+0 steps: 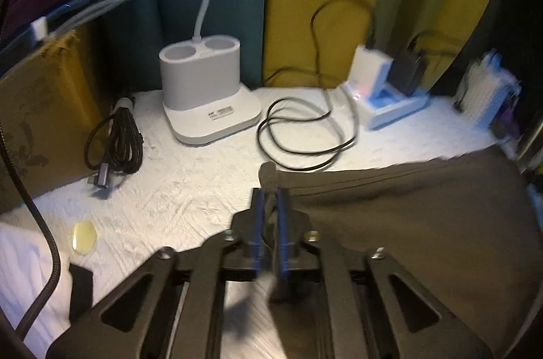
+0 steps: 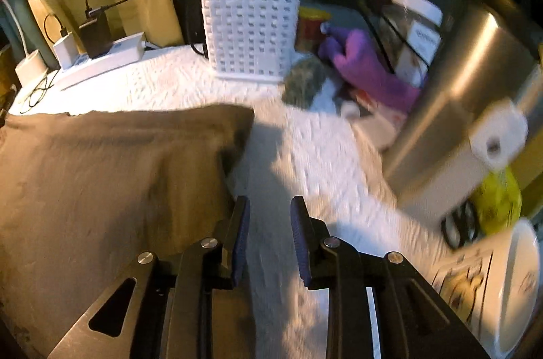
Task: Fold small clothes
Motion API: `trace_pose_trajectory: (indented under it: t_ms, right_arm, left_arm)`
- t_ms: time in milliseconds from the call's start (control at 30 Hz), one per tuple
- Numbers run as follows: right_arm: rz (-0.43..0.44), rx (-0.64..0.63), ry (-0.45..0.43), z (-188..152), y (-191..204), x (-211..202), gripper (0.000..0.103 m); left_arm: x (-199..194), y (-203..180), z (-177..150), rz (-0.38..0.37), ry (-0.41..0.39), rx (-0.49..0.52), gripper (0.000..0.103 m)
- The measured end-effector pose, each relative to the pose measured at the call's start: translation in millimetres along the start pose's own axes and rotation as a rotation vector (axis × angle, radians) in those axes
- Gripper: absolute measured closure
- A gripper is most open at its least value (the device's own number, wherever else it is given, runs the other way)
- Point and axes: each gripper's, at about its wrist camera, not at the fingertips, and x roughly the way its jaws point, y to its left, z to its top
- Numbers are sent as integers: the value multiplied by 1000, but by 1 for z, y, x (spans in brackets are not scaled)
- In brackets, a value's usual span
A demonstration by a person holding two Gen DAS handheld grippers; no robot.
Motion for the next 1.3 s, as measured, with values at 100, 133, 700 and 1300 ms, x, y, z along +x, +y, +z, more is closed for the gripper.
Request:
trace_pose_trajectory:
  t_ms: [100, 133, 700, 1300]
  right_arm:
    - [2, 12, -11, -9, -2, -8, 73]
    - [3, 12, -20, -11, -2, -12, 59]
    - [-45, -86, -47, -20, 28, 2, 67]
    - [-195, -103, -60, -49, 38, -40, 37]
  left_arm:
    - [-28, -5, -5, -25, -37, -14, 50]
    - [-37, -10, -10, -40, -38, -5, 50]
    - [-83, -50, -139, -86, 161, 2, 50]
    - [-112, -29, -152, 13, 116, -19, 91]
